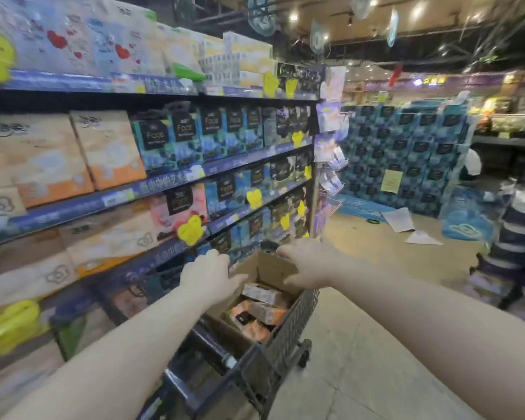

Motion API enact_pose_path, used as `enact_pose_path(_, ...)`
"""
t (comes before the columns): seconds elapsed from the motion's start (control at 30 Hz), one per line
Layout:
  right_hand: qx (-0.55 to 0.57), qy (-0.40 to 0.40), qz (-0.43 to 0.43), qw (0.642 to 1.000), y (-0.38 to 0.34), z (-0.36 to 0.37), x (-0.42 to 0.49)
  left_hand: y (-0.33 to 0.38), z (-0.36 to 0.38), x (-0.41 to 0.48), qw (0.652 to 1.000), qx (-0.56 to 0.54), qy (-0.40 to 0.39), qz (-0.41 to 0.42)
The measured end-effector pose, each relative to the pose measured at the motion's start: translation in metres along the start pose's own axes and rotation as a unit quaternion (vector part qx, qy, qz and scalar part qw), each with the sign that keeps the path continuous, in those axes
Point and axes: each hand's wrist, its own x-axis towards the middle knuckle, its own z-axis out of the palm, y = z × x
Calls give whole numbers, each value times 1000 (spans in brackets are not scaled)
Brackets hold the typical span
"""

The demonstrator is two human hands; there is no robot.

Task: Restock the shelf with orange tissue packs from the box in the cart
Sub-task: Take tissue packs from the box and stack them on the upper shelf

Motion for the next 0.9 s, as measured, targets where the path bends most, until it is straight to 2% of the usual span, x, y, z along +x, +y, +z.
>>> enact_pose_path(0.1,7,-8,13,1000,55,22,2,51,27,28,1000,-11,-26,12)
enact_pose_path(0.23,39,-39,19,998,105,53,19,83,60,55,998,-1,-66,6)
enact_pose_path(0.5,56,-82,0,995,160,112,89,95,123,128,992,-24,-118,-37)
enact_pose_path(0.9,98,-193,-14,976,217,180,288,72,222,282,959,-111,-238,-110)
